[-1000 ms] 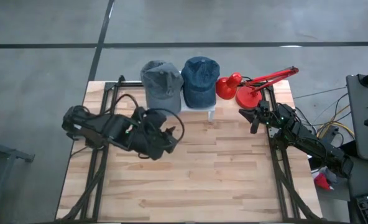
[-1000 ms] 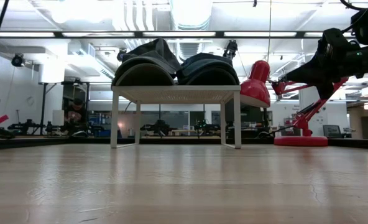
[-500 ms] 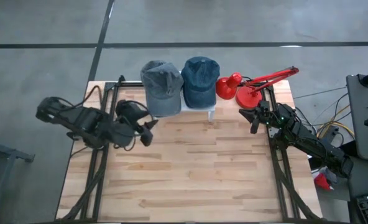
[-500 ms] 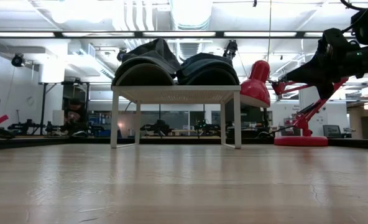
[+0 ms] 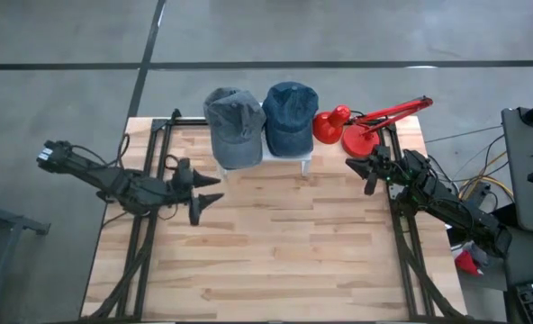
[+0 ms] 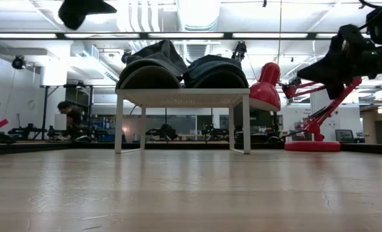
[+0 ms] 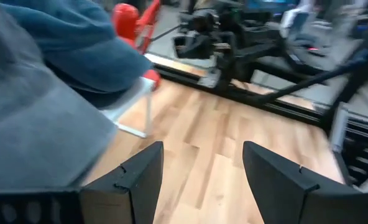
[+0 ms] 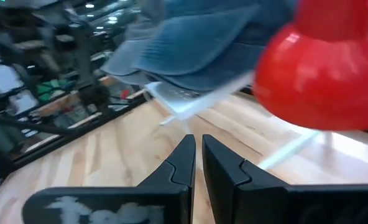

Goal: Pick & Place hat
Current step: Return to Home Position

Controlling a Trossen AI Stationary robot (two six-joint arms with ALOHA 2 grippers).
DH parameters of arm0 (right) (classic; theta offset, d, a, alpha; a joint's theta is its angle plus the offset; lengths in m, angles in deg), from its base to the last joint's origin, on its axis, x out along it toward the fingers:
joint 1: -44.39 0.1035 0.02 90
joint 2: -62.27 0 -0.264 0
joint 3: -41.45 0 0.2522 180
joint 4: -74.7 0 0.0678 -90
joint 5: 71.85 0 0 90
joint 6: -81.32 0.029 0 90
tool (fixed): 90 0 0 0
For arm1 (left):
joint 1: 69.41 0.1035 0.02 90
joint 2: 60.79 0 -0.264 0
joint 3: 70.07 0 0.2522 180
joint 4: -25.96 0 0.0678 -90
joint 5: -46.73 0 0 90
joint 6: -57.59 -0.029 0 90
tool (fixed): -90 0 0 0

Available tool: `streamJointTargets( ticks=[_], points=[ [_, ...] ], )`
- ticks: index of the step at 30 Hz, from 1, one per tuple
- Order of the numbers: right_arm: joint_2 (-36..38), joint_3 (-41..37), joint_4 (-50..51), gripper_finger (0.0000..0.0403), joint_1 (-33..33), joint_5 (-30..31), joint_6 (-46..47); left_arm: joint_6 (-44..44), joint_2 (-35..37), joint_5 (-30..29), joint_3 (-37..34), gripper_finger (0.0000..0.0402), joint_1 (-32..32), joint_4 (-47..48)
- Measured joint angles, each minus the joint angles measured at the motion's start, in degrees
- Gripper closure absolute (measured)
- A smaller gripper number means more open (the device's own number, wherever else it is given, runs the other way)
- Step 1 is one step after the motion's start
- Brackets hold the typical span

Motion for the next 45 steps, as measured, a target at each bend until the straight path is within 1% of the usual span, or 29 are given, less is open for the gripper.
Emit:
streamJointTargets(
  ticks=[2,5,9,14,20,26,35,38,45],
  points=[
    [0.06,0.00,-1.32,0.0376,0.00,-2.53,-0.91,-1.26,2.72,1.98,-4.53,0.0179,0.17,-4.05],
    [0.09,0.00,-2.99,0.0376,0.00,-5.57,-2.00,-1.01,6.79,2.77,-10.35,0.0179,0.43,-7.25],
    [0.09,0.00,-3.56,0.0376,0.00,-5.76,-2.10,-0.72,12.54,2.96,-16.45,0.0179,0.90,-9.41],
    [0.09,0.00,-3.54,0.0376,0.00,-5.76,-1.84,-1.44,19.53,2.99,-20.83,0.0179,1.25,-9.39],
    [0.09,0.00,-3.53,0.0376,0.00,-5.74,-1.72,-4.37,25.83,3.01,-23.22,0.0179,2.02,-9.32],
    [0.09,0.00,-3.52,0.0376,0.00,-5.72,-1.71,-7.72,29.33,2.92,-23.53,0.0179,3.12,-8.50],
    [0.09,0.00,-3.50,0.0376,0.00,-5.69,-1.05,-8.00,35.38,3.84,-23.62,0.0179,5.94,-1.29],
    [0.09,0.00,-3.52,0.0376,0.00,-5.69,-1.05,-8.87,37.55,3.86,-23.63,0.0179,6.12,-0.57],
    [0.09,0.00,-3.52,0.0376,0.00,-5.69,-1.05,-9.27,39.05,3.86,-24.15,0.0179,6.13,1.72]
  ],
)
